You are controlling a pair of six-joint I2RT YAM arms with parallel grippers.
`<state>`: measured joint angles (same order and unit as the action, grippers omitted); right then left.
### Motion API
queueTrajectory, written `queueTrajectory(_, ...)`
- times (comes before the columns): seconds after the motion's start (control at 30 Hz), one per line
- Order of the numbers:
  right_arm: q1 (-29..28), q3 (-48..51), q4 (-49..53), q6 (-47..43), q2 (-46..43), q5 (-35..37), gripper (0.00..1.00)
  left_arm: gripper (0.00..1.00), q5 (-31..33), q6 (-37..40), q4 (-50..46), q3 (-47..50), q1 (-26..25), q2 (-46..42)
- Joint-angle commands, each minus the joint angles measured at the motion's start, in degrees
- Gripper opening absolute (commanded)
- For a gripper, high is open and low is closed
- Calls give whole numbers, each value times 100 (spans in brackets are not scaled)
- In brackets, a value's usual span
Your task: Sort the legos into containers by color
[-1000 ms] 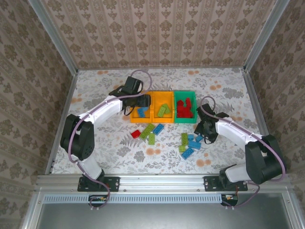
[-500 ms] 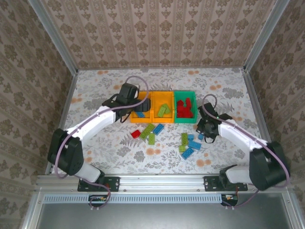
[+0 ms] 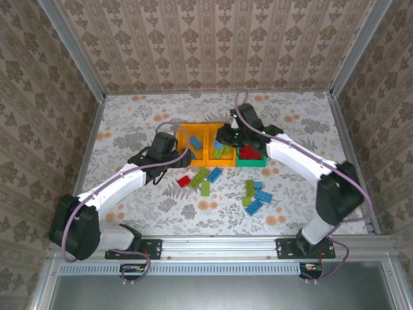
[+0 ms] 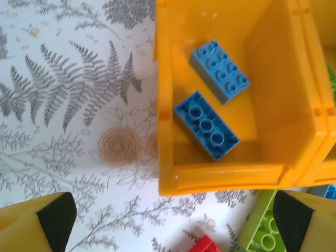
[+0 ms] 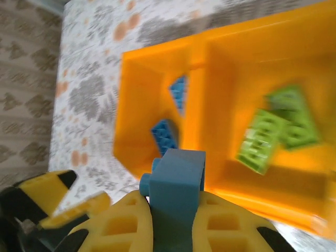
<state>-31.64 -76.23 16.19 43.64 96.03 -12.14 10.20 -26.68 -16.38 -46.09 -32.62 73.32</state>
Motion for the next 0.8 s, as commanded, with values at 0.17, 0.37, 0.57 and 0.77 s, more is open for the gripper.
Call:
queueTrajectory(0.17,-229,-2161,463,-307,1808,-455,18,100,-169,-216,-52,731,-24,-648)
queueTrajectory(0.37,-225,-3086,1102,-382,2717,-126,25,100,-364,-58,-194,1020,-165,-793)
queueTrajectory(0.57,-229,-3307,1280,-391,3027,-30,40,99,-606,-365,-371,1143,-223,-694)
queueTrajectory(0.77,-264,-3302,1334,-499,2951,-26,48,100,-902,-1276,-573,1089,-287,-413)
